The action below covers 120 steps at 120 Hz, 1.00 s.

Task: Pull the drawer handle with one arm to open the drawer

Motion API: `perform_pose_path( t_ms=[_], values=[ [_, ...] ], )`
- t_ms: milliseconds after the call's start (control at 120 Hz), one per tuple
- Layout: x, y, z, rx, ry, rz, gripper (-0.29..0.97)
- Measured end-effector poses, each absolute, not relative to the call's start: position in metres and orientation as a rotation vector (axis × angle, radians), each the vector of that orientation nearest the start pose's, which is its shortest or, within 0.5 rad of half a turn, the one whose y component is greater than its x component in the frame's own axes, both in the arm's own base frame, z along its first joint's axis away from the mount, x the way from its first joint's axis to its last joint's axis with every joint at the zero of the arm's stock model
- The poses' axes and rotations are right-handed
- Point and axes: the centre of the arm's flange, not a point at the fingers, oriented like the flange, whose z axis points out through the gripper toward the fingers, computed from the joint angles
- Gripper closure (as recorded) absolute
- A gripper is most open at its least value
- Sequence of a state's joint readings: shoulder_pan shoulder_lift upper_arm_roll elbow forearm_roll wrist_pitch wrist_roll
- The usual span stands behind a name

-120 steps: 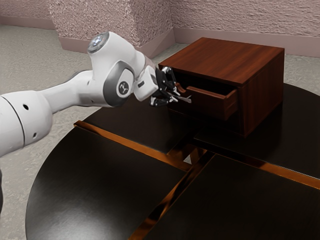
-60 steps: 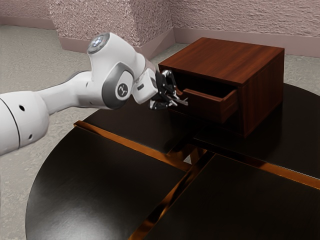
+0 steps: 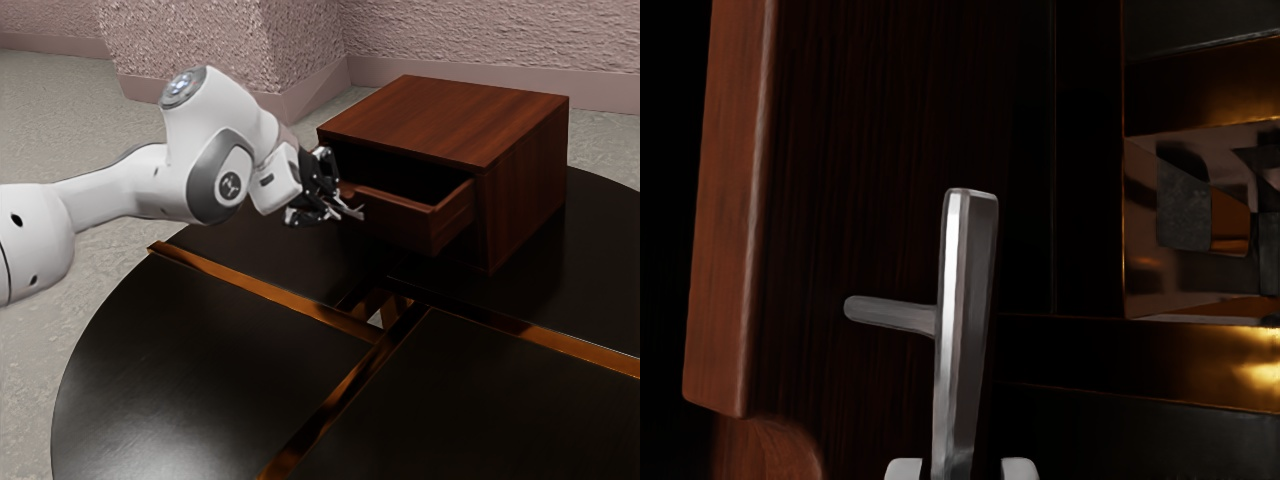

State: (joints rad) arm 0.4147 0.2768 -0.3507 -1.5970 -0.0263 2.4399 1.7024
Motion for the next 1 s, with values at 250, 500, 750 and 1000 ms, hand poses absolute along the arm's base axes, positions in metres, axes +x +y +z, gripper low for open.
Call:
perform_pose_path(
  t_ms=[250,500,750,1000],
  values=[
    [0.673,0.076,0.547,-1.901,1.912,-0.611,0.68],
    [0.665,0.071,0.549,-1.899,1.925,-0.594,0.68],
    [0.655,0.067,0.549,-1.901,1.939,-0.57,0.68],
    [0.643,0.064,0.55,-1.904,1.946,-0.544,0.68]
  ],
)
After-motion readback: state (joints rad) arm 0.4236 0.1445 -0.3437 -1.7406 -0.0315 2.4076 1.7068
